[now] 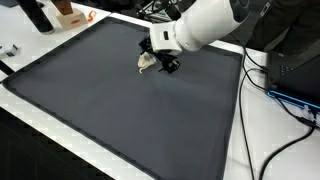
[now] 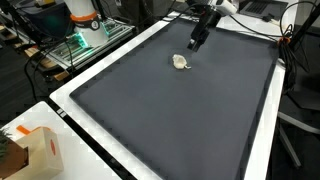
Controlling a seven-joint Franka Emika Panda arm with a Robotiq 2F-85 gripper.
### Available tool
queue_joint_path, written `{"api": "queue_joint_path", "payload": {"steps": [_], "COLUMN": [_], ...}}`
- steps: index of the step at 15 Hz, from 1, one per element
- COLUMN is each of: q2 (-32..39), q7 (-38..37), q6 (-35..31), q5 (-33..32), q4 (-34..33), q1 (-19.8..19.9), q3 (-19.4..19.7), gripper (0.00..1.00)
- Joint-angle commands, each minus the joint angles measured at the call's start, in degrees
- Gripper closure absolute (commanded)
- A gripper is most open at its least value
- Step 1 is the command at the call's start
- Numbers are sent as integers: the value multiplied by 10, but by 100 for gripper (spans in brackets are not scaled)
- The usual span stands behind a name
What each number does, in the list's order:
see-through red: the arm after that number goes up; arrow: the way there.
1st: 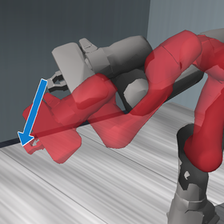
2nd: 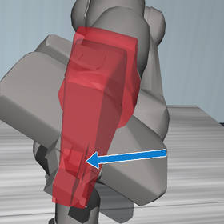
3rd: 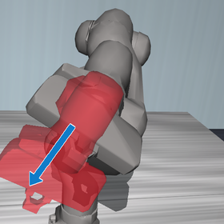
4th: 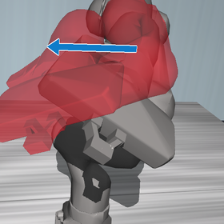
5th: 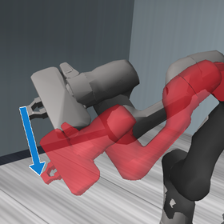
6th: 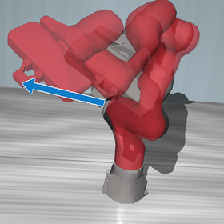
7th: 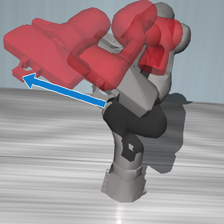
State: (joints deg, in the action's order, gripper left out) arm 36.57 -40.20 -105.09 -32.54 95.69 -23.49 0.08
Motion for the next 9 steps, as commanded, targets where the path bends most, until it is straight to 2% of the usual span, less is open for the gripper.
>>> {"api": "queue_joint_path", "payload": {"steps": [1, 9], "q2": [-30, -72], "q7": [8, 51], "q6": [-30, -85], "q5": [21, 71], "q4": [40, 86], "q1": [22, 50], "q3": [-13, -16], "gripper": [0, 0]}}
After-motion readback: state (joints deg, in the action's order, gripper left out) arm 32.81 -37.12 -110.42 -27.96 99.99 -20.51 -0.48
